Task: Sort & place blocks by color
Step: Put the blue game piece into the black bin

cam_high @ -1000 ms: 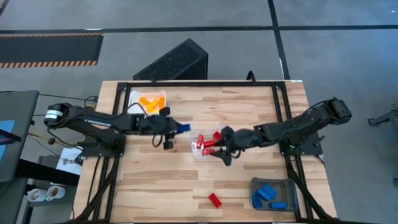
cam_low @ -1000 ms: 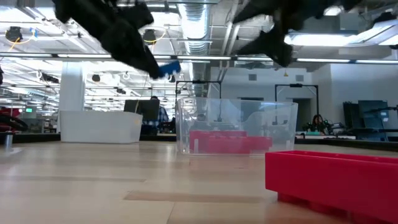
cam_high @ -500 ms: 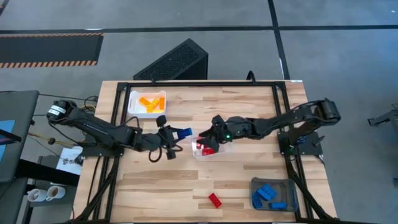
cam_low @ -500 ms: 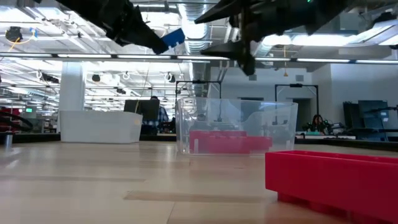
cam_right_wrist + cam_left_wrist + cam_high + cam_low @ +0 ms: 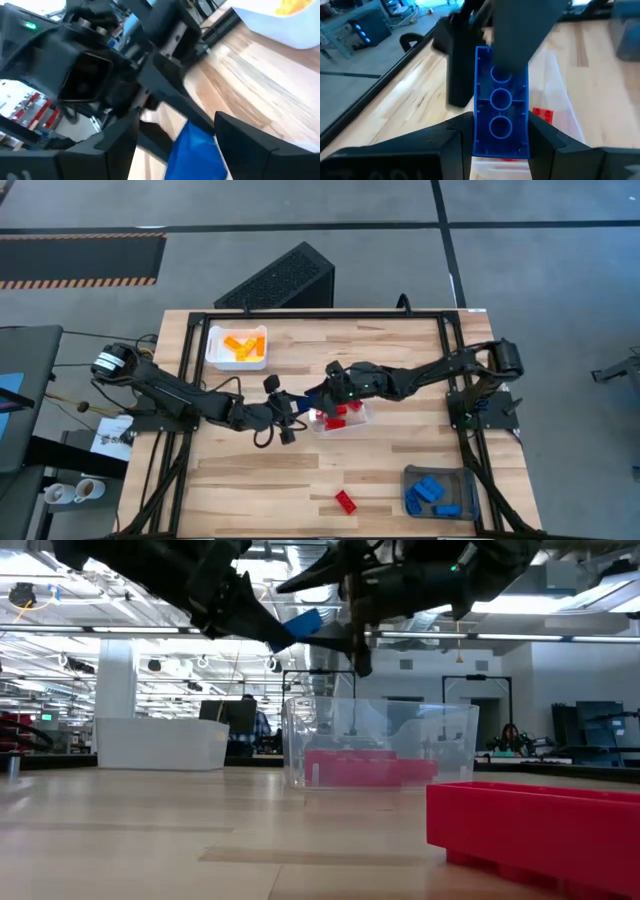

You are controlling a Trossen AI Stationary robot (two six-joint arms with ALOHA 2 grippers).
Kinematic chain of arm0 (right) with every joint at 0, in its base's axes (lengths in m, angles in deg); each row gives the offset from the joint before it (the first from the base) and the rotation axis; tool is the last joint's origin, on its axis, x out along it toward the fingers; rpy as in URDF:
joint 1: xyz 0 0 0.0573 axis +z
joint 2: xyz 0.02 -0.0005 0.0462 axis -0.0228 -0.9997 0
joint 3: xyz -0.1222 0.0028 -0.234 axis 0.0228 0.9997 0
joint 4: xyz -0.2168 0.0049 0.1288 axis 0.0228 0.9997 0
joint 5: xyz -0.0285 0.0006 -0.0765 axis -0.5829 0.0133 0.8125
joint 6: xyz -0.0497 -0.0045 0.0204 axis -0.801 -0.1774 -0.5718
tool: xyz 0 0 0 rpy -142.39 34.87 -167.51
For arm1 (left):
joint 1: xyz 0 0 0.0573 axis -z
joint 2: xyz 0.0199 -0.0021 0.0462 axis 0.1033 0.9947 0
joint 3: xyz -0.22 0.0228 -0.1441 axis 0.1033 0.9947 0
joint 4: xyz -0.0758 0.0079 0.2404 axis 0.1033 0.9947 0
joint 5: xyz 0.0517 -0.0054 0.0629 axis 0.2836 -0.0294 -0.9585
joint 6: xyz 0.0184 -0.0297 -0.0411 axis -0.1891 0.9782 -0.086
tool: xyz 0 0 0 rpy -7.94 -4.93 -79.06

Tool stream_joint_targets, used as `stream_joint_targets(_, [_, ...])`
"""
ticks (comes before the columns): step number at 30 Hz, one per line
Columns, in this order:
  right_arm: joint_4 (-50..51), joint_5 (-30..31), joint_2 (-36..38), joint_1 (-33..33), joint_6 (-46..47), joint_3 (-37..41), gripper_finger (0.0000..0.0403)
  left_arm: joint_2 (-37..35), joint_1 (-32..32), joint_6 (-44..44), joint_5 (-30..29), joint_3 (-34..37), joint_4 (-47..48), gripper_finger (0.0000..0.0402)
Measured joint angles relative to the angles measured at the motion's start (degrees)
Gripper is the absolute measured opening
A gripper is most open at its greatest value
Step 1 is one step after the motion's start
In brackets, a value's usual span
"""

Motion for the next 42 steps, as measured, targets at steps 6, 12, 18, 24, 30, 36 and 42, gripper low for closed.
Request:
stream_joint_targets(6, [0.25,-0.2,-0.61,-0.64,0.61,-0.19,0.0235,-0.07,0.8,-0.08,0.73,-0.05,0.17,0.0101])
stream_joint_targets(12, [0.43,-1.19,-0.71,-0.59,1.01,-0.13,0.0119,-0.16,0.7,-2.82,1.21,-0.01,-0.4,0.0101])
stream_joint_targets(18, [-0.6,-2.24,-0.39,-0.58,-0.25,-0.24,0.0016,-0.14,0.72,-3.65,2.55,0.01,-0.65,0.0101])
stream_joint_targets(24, [-1.3,-3.87,-0.44,-0.65,-0.44,-0.17,0.0013,-0.14,0.72,-3.61,2.27,0.01,-0.68,0.0128])
stream_joint_targets(30, [-1.3,-4.2,-0.44,-0.63,-0.64,-0.15,0.0006,-0.14,0.74,-3.32,2.34,0.01,-0.73,0.0111])
stream_joint_targets(36, [-1.36,-5.5,-0.49,-0.74,-0.63,-0.13,0.0021,-0.14,0.72,-3.61,2.34,0.01,-0.8,0.0106])
stream_joint_targets(42, [-1.25,-7.13,-0.49,-0.74,-0.09,-0.13,0.0081,-0.16,0.72,-4.24,2.35,0.01,-0.81,0.0106])
